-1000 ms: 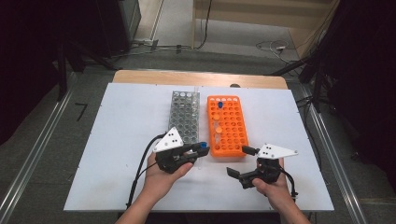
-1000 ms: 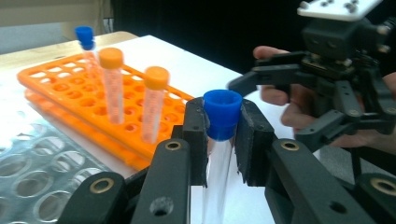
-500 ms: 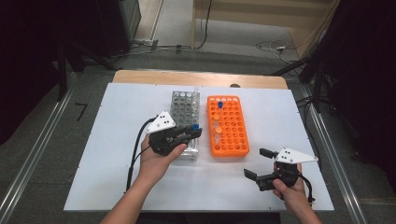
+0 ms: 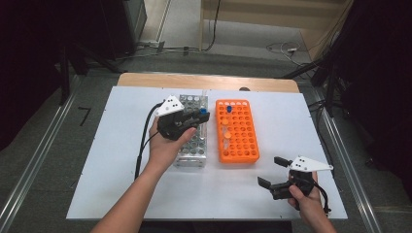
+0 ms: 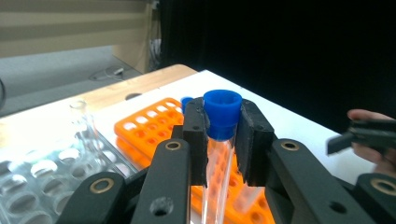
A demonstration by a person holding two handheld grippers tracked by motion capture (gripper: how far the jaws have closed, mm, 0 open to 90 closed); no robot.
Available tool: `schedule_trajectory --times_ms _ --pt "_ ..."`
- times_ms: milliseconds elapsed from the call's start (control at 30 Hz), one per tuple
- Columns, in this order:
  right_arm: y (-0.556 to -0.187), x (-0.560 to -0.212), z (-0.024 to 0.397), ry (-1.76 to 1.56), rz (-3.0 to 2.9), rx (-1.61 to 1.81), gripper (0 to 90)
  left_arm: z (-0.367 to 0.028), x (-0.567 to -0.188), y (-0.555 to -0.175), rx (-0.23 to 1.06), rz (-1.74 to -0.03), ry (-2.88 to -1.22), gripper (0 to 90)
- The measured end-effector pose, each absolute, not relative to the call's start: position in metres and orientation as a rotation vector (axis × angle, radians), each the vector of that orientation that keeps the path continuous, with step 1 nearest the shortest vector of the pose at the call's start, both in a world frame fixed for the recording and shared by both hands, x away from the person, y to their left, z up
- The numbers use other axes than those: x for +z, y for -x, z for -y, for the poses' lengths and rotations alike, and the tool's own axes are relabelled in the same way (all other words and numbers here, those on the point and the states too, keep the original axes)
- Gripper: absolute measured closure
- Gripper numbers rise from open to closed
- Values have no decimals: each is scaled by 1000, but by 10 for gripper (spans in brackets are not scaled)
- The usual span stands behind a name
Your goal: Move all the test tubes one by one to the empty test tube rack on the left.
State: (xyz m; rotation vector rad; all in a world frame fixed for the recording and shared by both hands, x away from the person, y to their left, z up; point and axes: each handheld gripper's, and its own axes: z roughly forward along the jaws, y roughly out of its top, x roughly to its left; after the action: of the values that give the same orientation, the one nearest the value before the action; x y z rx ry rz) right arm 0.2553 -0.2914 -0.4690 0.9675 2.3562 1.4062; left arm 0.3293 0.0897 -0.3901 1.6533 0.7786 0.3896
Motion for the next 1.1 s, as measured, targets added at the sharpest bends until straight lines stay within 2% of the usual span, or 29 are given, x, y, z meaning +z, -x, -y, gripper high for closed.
schedule_trajectory --times_ms 733,1100 --pt "-258 -474 287 -974 -2379 1364 0 -91 -403 -398 482 -923 -1567 761" --pt "-258 -474 289 -984 -2376 1365 0 -87 -411 -420 538 -979 -1532 761"
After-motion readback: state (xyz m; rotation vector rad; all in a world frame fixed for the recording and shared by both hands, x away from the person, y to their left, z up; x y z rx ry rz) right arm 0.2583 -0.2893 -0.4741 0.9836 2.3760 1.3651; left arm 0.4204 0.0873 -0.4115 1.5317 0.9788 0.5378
